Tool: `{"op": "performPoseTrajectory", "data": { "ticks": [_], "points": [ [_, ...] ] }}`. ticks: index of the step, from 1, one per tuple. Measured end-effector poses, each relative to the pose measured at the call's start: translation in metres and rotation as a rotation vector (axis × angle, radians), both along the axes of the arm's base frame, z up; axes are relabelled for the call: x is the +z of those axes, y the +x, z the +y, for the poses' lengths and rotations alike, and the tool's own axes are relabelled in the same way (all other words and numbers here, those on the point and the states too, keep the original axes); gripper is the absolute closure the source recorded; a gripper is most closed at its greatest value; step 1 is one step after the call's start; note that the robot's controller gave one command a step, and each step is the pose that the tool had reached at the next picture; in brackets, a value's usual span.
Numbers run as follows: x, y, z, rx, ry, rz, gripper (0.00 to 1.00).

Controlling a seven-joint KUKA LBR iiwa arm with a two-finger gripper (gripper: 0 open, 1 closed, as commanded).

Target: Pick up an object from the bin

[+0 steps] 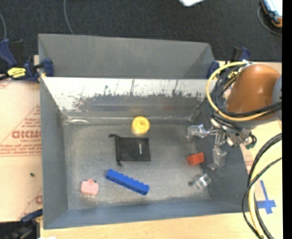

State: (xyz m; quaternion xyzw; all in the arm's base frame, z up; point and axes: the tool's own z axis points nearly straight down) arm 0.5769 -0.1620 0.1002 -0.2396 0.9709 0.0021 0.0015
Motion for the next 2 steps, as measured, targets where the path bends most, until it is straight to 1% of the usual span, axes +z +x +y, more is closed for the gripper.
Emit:
{"op": "performPoseTrajectory", "data": {
  "ticks": [1,2],
  "points": [
    [-0.029,-0.008,-0.001,-0.279,-0.004,-0.008,0.00],
    [-0.028,0.021,0.011,0.153,0.010,-0.005,1.00]
  ]
}}
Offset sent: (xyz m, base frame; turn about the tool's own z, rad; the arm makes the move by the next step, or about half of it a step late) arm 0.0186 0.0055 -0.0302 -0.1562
